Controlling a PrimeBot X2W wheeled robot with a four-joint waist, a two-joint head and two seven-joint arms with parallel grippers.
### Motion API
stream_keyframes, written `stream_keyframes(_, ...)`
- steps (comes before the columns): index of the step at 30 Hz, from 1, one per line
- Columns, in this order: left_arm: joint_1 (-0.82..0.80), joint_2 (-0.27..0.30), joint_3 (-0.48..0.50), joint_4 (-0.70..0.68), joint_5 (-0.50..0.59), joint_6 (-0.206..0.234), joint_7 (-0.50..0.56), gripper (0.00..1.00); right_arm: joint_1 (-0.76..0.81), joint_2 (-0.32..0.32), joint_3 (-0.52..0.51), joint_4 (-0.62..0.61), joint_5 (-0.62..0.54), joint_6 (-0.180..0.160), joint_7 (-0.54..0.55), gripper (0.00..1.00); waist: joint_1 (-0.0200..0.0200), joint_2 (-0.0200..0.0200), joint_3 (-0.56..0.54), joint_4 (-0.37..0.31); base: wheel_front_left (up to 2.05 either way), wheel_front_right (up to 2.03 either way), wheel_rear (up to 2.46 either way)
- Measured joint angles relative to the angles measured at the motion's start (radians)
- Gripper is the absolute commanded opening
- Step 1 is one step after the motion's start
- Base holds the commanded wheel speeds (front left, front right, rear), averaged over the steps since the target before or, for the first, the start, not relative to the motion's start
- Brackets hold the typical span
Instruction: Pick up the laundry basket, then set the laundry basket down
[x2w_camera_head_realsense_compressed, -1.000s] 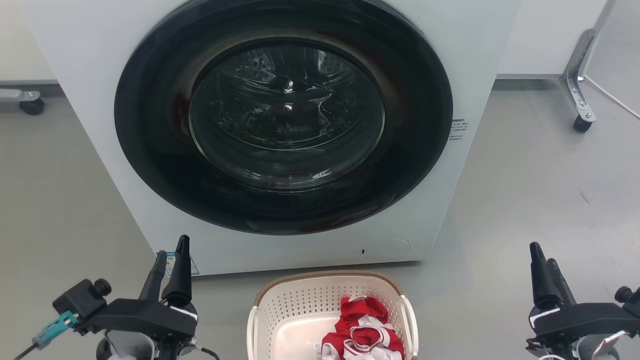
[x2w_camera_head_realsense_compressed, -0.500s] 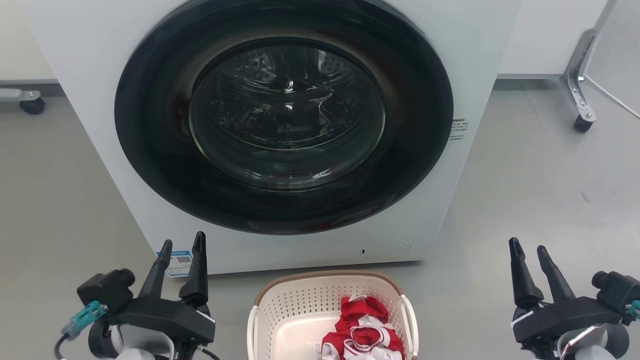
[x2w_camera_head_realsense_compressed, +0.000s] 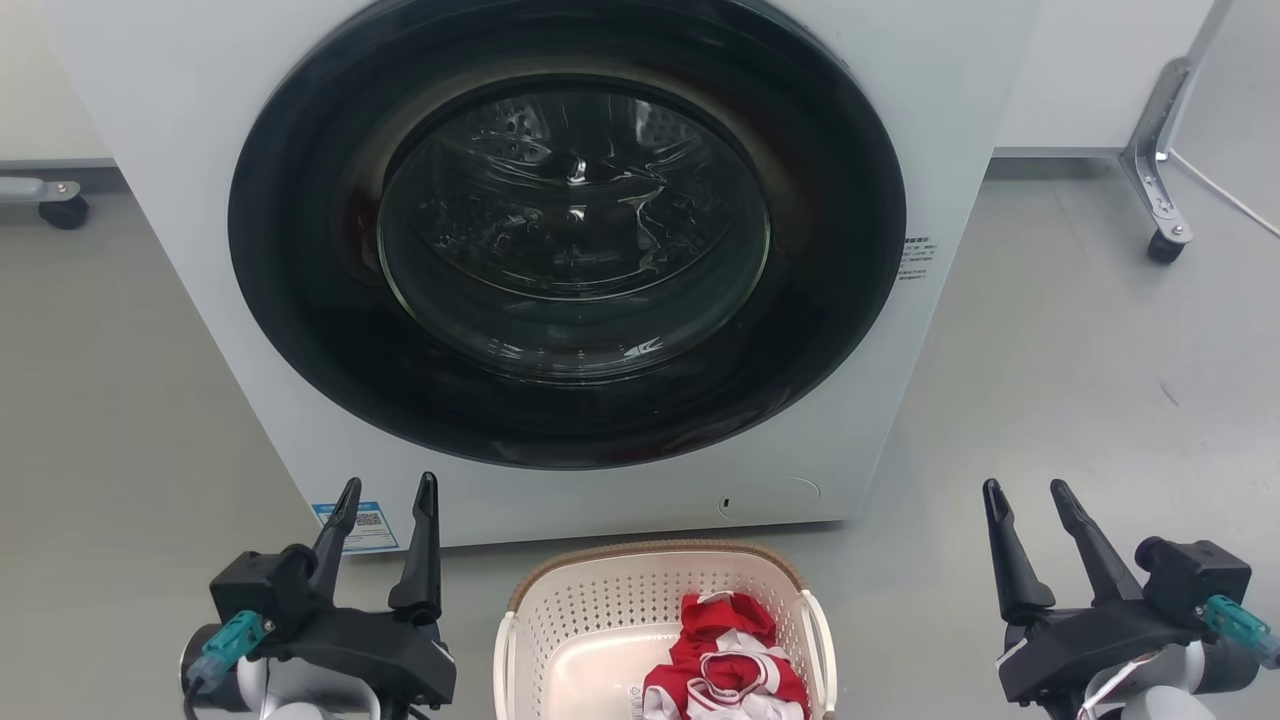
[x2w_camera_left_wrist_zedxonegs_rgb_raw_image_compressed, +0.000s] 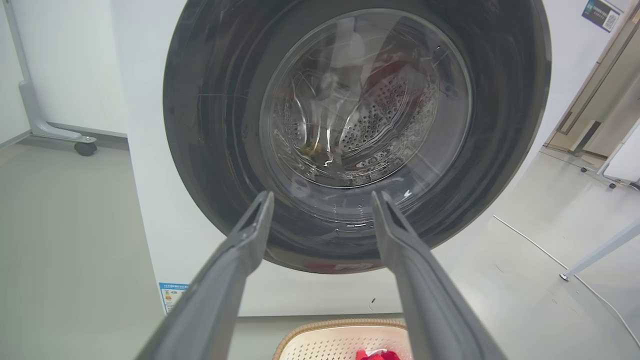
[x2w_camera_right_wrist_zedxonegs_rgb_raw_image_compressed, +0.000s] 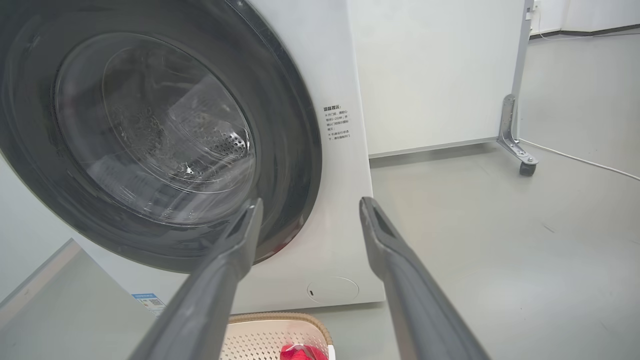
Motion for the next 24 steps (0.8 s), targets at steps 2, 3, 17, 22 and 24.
stream_keyframes(2, -0.004, 0.000, -0.004, 0.005, 0.017, 0.005, -0.008, 1.00, 0.000, -0.001, 0.007, 0.006, -0.021, -0.002, -0.006, 1.00, 0.0000, 0.0000, -0.001, 0.000, 0.00, 0.00, 0.00)
stream_keyframes(3, -0.006, 0.000, -0.007, 0.007, 0.026, 0.008, -0.009, 1.00, 0.000, -0.003, 0.010, 0.009, -0.037, -0.002, -0.010, 1.00, 0.0000, 0.0000, -0.001, 0.000, 0.00, 0.00, 0.00)
stream_keyframes(17, -0.009, -0.004, -0.046, 0.070, 0.147, 0.039, -0.053, 1.00, -0.002, -0.013, 0.034, 0.053, -0.178, -0.011, -0.053, 1.00, 0.0000, 0.0000, -0.005, 0.001, 0.00, 0.00, 0.00)
stream_keyframes(22, -0.009, -0.013, -0.037, 0.087, 0.139, 0.039, -0.053, 1.00, -0.002, -0.012, 0.020, 0.065, -0.172, -0.011, -0.053, 1.00, 0.0000, 0.0000, -0.005, 0.001, 0.00, 0.00, 0.00)
stream_keyframes(24, -0.010, -0.014, -0.034, 0.092, 0.139, 0.039, -0.053, 1.00, -0.002, -0.011, 0.016, 0.065, -0.170, -0.011, -0.053, 1.00, 0.0000, 0.0000, -0.005, 0.000, 0.00, 0.00, 0.00)
